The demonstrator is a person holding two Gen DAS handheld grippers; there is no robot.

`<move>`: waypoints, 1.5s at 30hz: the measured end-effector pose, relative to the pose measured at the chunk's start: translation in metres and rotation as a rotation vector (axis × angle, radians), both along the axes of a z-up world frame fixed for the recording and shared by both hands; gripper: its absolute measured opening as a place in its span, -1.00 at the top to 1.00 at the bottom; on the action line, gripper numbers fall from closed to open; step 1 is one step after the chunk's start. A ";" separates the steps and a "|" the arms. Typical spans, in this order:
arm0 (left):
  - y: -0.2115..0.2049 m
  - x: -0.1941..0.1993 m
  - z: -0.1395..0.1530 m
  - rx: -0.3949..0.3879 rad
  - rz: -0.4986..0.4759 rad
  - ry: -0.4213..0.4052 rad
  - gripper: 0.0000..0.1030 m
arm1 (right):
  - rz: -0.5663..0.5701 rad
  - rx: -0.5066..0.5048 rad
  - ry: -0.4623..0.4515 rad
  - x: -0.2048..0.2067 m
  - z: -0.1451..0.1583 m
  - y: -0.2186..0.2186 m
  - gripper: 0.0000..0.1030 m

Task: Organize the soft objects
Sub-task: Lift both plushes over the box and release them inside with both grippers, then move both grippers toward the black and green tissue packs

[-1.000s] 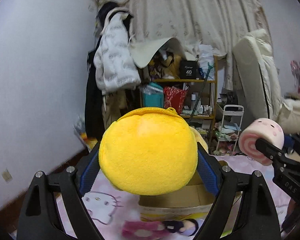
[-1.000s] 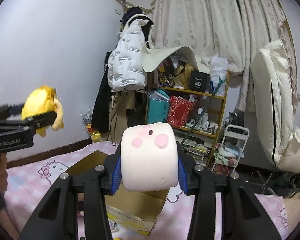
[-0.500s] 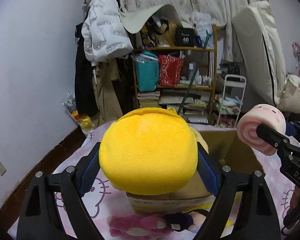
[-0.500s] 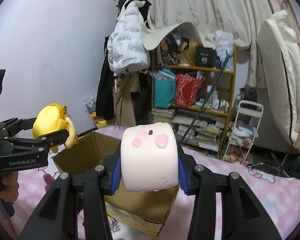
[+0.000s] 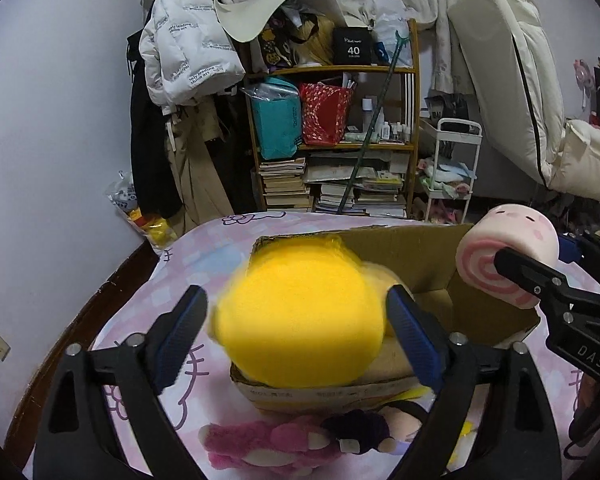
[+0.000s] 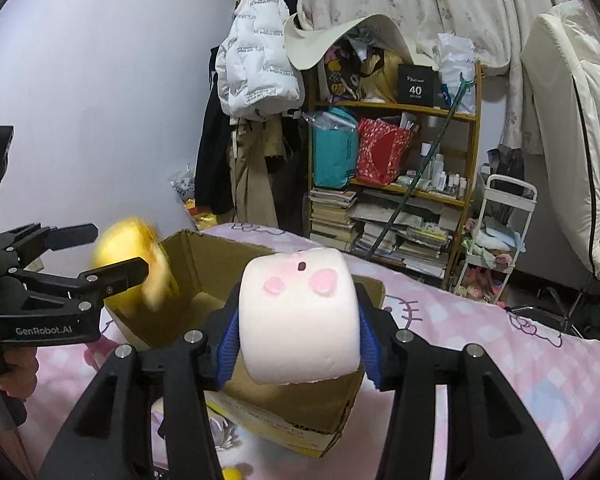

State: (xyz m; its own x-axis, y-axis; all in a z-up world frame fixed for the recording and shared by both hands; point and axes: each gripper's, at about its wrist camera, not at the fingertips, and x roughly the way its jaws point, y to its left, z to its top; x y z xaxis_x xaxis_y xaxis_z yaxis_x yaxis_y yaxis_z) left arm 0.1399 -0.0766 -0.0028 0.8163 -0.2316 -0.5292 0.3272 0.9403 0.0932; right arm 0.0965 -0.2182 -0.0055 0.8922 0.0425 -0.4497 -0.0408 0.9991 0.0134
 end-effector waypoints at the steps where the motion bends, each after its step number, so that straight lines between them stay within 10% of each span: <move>1: 0.000 -0.001 0.001 0.001 0.000 -0.003 -0.83 | 0.001 0.000 0.006 0.001 0.000 0.001 -0.04; 11: 0.013 -0.013 0.005 0.016 0.025 0.003 -0.87 | 0.020 0.003 0.010 -0.009 0.002 0.007 -0.69; 45: 0.045 -0.133 0.017 0.005 0.027 0.139 -0.95 | -0.108 0.065 0.053 -0.130 0.040 0.004 -1.00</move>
State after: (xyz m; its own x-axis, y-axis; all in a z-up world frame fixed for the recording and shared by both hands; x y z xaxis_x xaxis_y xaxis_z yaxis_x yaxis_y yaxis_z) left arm 0.0064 -0.0318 0.0137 0.7409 -0.2072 -0.6388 0.3116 0.9487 0.0537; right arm -0.0333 -0.2142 0.0344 0.8682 -0.0217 -0.4958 0.0691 0.9946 0.0774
